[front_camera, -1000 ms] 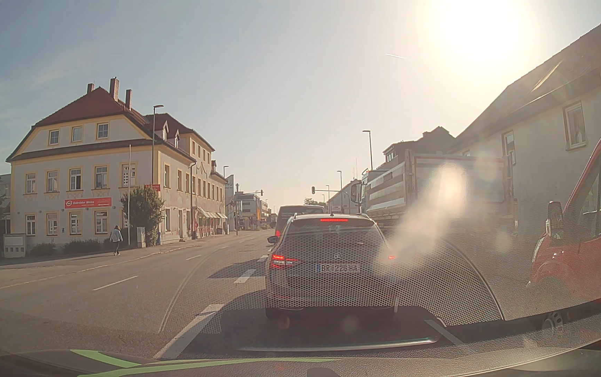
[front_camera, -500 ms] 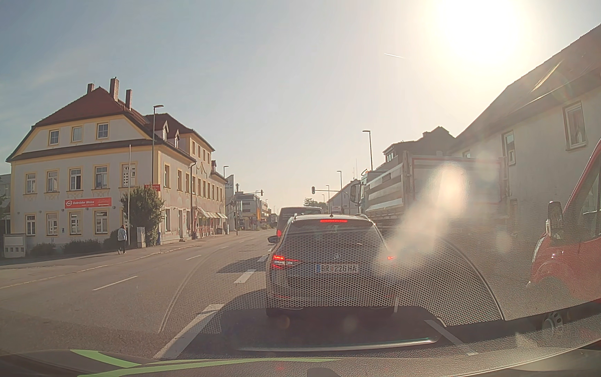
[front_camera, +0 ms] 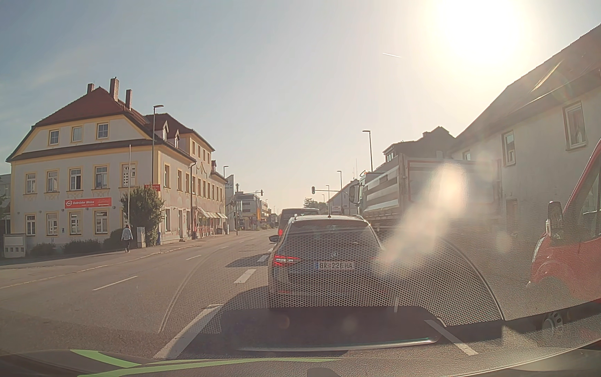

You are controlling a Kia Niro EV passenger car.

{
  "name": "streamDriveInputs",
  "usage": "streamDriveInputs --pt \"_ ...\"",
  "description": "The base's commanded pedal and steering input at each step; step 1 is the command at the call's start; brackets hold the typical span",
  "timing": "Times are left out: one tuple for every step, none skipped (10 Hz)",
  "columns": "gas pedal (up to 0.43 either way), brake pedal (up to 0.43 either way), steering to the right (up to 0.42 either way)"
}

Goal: Follow the waypoints while adhering to traffic rules and regulations

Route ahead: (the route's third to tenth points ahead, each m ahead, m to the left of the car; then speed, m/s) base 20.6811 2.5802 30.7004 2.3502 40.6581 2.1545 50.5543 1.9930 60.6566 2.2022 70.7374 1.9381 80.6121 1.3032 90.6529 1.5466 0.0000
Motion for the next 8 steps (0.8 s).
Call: streamDriveInputs --pt "0.0 0.402 0.002" --pt "0.0 0.402 0.001" --pt "0.0 0.402 0.001" --pt "0.0 0.402 0.001" --pt "0.0 0.402 0.001" --pt "0.0 0.402 0.001" --pt "0.0 0.402 0.001" --pt "0.0 0.402 0.001"
